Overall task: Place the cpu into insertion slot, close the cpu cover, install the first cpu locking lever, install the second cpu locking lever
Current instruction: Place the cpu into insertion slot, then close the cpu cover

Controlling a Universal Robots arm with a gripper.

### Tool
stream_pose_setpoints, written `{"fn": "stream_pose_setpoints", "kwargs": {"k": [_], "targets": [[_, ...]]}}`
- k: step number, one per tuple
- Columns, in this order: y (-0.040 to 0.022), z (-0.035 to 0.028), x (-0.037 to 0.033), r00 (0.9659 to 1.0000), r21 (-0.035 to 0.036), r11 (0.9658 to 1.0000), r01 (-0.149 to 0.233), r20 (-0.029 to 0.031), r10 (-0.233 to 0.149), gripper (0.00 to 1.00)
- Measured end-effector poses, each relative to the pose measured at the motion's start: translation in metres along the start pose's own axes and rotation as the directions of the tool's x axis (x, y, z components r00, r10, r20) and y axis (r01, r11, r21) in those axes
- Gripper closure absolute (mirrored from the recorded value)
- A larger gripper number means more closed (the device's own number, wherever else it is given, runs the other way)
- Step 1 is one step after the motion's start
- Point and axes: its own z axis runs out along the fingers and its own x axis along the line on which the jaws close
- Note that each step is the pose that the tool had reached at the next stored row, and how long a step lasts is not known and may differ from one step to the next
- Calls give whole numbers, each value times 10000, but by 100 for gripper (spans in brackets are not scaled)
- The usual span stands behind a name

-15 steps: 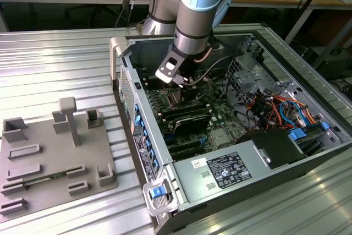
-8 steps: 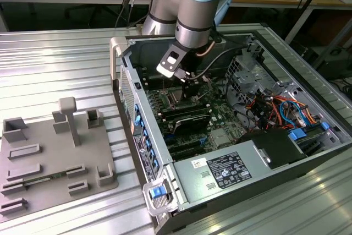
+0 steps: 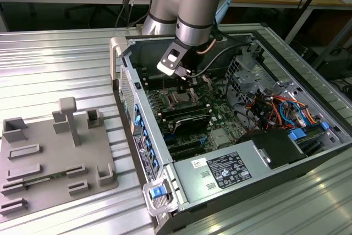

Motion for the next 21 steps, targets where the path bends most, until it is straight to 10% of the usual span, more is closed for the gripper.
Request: {"fn": "stream_pose_setpoints", "kwargs": {"k": [21], "targets": [[61, 0, -2, 10000, 22, 10000, -1, 3, 1, 89]]}}
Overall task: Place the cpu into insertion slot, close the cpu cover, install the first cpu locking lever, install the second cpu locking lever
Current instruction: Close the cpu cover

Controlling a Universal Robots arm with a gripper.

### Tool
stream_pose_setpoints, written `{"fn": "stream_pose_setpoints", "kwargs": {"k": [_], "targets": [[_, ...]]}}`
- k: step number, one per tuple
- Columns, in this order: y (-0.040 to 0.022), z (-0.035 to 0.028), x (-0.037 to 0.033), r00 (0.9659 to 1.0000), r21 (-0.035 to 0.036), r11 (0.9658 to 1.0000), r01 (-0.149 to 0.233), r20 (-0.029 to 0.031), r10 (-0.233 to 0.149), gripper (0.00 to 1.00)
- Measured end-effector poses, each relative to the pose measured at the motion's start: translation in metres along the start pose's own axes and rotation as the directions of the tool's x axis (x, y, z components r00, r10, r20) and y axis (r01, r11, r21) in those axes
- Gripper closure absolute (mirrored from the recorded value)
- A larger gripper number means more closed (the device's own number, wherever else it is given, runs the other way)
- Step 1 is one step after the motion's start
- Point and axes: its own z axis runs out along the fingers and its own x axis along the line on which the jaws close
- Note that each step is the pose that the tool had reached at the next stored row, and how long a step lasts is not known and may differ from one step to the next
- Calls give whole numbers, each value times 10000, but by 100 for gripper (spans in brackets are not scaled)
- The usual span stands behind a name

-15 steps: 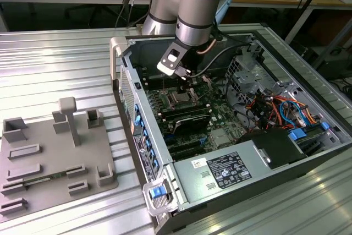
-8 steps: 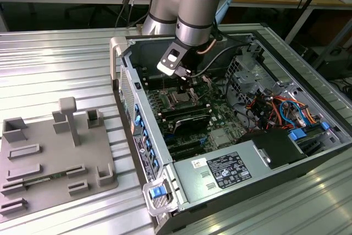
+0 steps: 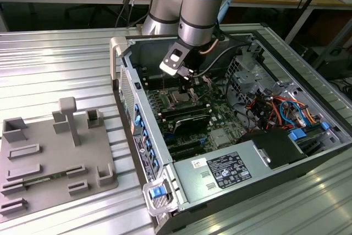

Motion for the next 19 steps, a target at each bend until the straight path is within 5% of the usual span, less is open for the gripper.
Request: {"fn": "stream_pose_setpoints", "kwargs": {"k": [5, 8, 10, 12, 16, 19], "targets": [[23, -35, 0, 10000, 9, 10000, 5, 5, -5, 89], [191, -21, 2, 10000, 53, 10000, 4, 5, -4, 89], [200, -56, 1, 10000, 56, 10000, 5, 4, -5, 89], [211, -188, -2, 10000, 56, 10000, 3, 4, -3, 89], [243, -348, -4, 10000, 63, 10000, 5, 3, -5, 89], [473, -330, -3, 10000, 143, 9999, 7, 3, -7, 89]]}}
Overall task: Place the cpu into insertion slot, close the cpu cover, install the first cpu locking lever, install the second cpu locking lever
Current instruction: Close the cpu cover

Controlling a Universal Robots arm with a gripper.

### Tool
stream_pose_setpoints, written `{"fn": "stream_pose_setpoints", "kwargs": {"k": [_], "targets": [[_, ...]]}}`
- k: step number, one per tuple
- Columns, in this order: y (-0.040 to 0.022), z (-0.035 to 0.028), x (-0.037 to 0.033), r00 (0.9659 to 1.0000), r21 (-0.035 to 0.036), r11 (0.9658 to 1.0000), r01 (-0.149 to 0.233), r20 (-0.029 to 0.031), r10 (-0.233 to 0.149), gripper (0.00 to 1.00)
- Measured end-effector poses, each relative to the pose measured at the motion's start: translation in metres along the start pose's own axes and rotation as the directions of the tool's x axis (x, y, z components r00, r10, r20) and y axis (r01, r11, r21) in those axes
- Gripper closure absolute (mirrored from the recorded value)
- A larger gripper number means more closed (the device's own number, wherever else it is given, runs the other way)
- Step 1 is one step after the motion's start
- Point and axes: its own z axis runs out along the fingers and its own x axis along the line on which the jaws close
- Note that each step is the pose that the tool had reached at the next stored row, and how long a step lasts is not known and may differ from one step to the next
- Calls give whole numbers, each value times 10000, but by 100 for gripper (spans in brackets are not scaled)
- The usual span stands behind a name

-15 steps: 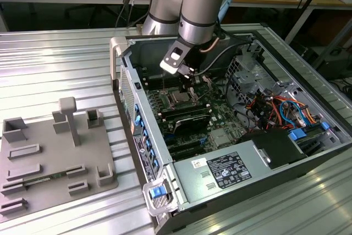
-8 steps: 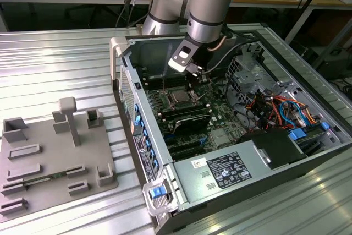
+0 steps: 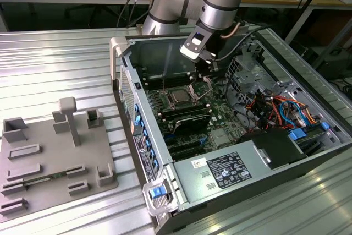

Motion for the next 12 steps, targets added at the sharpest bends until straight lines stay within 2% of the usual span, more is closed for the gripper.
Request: {"fn": "stream_pose_setpoints", "kwargs": {"k": [3, 7, 12], "targets": [[107, 4, -1, 10000, 65, 10000, 2, 1, -2, 89], [185, -5, -1, 10000, 116, 9999, 3, -3, -3, 89], [194, -4, -1, 10000, 123, 9999, 3, -1, -3, 89]]}}
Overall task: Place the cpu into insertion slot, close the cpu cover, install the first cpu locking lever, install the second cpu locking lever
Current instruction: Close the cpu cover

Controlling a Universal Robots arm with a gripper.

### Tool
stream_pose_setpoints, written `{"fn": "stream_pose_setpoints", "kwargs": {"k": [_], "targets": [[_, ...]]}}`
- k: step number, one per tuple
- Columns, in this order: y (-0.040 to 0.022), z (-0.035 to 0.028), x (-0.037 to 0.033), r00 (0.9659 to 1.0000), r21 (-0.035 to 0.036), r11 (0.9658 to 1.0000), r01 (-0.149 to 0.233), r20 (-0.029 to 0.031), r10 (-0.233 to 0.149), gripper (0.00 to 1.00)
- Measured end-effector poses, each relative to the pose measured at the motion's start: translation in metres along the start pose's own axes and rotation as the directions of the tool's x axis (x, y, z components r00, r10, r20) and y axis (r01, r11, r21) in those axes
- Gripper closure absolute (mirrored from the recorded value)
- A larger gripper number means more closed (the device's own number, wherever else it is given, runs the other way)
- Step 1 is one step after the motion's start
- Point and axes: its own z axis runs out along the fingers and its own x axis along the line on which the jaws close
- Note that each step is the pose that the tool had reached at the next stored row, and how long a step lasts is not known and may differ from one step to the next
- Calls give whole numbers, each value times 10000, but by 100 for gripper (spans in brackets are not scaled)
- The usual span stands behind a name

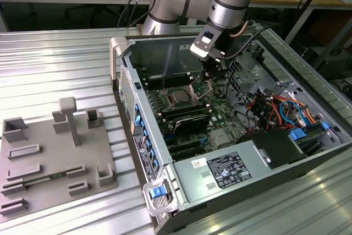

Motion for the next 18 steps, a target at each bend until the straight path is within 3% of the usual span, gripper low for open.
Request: {"fn": "stream_pose_setpoints", "kwargs": {"k": [8, 13, 18], "targets": [[0, -1, 1, 10000, -2, 10000, -1, -3, 1, 89], [6, -36, 0, 10000, -1, 10000, 1, -1, -1, 89], [63, -42, -1, 10000, -1, 10000, 0, -1, 0, 89]]}}
